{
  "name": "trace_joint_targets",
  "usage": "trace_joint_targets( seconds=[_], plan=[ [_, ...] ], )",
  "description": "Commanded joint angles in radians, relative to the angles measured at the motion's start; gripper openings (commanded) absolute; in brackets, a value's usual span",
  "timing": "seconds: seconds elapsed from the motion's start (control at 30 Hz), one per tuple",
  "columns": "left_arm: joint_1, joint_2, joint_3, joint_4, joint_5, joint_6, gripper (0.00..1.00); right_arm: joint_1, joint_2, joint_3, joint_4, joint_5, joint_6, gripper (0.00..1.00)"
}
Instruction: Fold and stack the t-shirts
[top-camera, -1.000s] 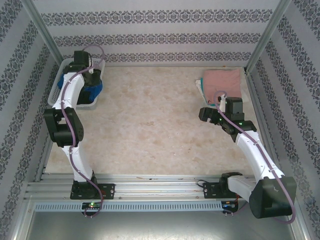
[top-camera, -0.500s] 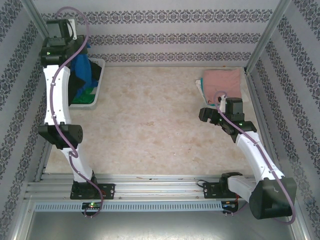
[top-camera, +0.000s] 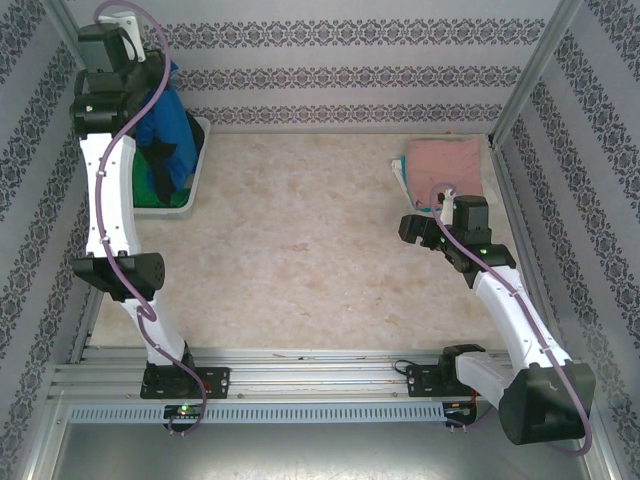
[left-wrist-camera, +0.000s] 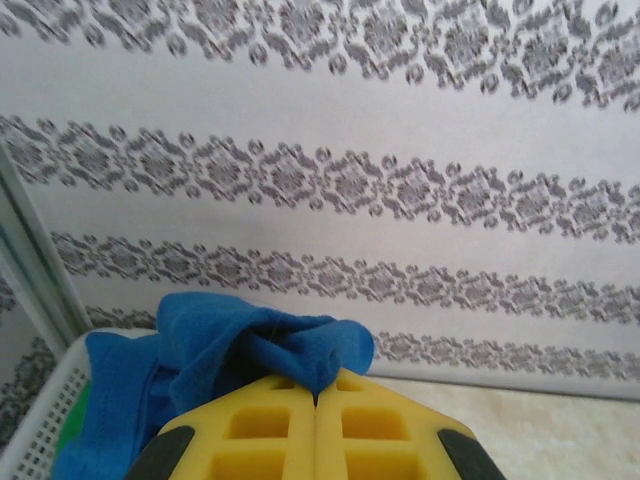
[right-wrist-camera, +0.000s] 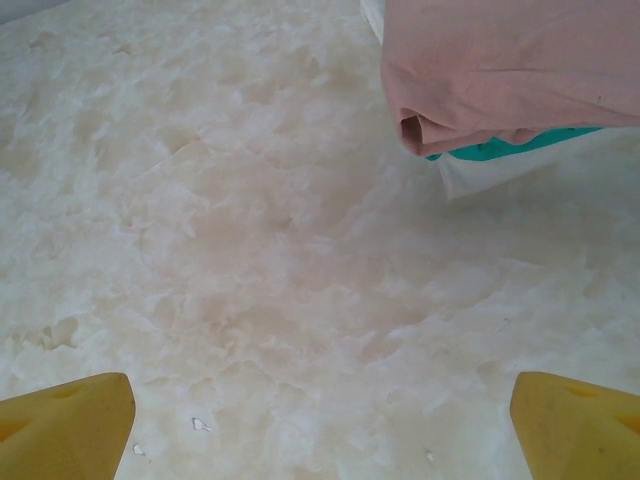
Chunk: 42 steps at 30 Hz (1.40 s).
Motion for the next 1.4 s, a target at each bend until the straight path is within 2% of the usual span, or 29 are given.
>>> trace_joint_targets(
  seconds=[0.0,0.13,0.23,0.33,0.47,0.57,0.7,0.8,1.03,1.17,1.27,1.37],
  plan=[
    [0.009,-0.020,0.095,0.150,-0.083,-0.002,0.00,0.007,-0.022,-0.005,-0.020,0.016,-0.012,0.97],
    [0.025,-0.024,0.096,0.139,-0.143,0.006,0.00,0.007,-0.028,-0.005,-0.018,0.019,-0.010,0.96],
    [0.025,-0.032,0.005,0.127,-0.186,0.024,0.00,0.006,-0.032,-0.014,-0.012,0.013,-0.006,0.96],
    [0.028,-0.027,-0.139,0.145,-0.178,0.030,0.00,0.007,-0.028,-0.017,-0.008,0.014,-0.005,0.96],
    [0.028,0.010,-0.183,0.133,-0.104,-0.008,0.00,0.007,-0.027,-0.007,-0.021,0.014,-0.008,0.95],
    [0.022,0.027,-0.124,0.141,-0.044,-0.040,0.00,0.007,-0.034,0.002,-0.032,0.020,-0.008,0.95],
    [-0.009,0.079,0.159,0.064,-0.011,-0.037,0.00,0.007,-0.050,0.007,-0.037,0.014,-0.003,0.94],
    [-0.026,0.041,0.248,0.089,0.006,-0.051,0.00,0.008,-0.055,0.009,-0.034,0.010,0.004,0.94],
    [-0.029,-0.219,-0.006,0.289,0.026,-0.081,0.00,0.009,-0.056,0.001,-0.025,0.007,0.008,0.94],
    [-0.029,-0.325,-0.154,0.370,0.093,-0.125,0.00,0.008,-0.057,0.001,-0.029,0.005,0.007,0.93],
    [-0.031,-0.379,-0.257,0.465,0.187,-0.185,0.00,0.010,-0.072,-0.002,-0.034,0.002,0.009,0.93],
    [-0.052,-0.385,-0.258,0.495,0.232,-0.188,0.00,0.010,-0.084,0.003,-0.045,0.005,0.009,0.93]
  ],
)
